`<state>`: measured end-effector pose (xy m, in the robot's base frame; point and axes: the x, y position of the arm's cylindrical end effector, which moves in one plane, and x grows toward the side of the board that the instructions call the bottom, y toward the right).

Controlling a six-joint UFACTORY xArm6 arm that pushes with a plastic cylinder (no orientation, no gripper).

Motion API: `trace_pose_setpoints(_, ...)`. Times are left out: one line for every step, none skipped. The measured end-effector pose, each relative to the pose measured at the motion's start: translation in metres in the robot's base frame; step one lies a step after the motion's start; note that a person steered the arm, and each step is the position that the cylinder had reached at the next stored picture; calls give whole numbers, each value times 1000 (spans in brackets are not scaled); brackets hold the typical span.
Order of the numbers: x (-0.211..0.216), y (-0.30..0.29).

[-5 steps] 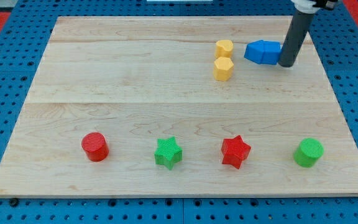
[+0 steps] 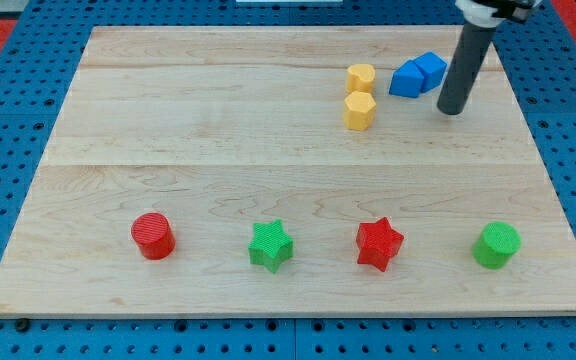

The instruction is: Touch the bottom of blue triangle

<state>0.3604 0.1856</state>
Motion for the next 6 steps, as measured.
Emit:
trace_pose_setpoints(-9, -27)
trace_pose_setpoints(-31, -42)
trace_pose_setpoints(-44, -54)
trace_pose_setpoints(-44, -56)
trace_pose_setpoints(-36, -56)
trace_pose_setpoints(-31, -55)
